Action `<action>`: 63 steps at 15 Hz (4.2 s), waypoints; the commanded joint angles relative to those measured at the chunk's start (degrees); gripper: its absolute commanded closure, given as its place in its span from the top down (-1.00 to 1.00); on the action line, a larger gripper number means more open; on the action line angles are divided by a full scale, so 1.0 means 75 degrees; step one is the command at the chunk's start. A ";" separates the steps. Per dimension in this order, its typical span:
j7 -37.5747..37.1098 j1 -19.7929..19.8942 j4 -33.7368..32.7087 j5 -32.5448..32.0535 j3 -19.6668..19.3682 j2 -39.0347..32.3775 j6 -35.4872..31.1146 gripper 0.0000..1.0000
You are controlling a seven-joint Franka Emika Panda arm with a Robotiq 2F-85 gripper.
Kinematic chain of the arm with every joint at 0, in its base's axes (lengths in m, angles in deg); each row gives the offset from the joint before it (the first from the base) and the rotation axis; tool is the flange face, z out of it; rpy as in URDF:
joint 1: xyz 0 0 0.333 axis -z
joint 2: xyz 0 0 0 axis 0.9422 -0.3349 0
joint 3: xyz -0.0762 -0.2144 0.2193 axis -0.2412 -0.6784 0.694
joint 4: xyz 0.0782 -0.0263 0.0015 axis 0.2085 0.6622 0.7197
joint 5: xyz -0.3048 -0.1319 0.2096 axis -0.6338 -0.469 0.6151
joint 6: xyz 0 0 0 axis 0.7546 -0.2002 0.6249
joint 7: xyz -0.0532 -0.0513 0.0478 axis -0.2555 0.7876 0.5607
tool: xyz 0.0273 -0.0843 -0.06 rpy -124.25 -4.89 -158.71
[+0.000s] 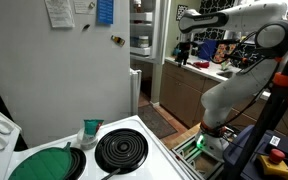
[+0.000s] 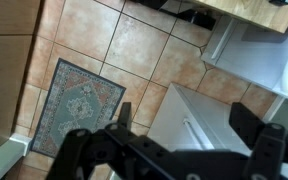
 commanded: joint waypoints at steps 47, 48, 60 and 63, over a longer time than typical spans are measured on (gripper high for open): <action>-0.4409 0.0238 -0.3640 -0.1116 0.2189 -0.1153 -0.6349 1.00; -0.4616 0.0326 -0.3791 -0.1148 0.2289 -0.1306 -0.6372 1.00; -0.6748 0.1294 -0.4891 -0.2784 0.3228 -0.2622 -0.6856 1.00; -0.7266 0.1365 -0.5071 -0.3330 0.3301 -0.2940 -0.7211 1.00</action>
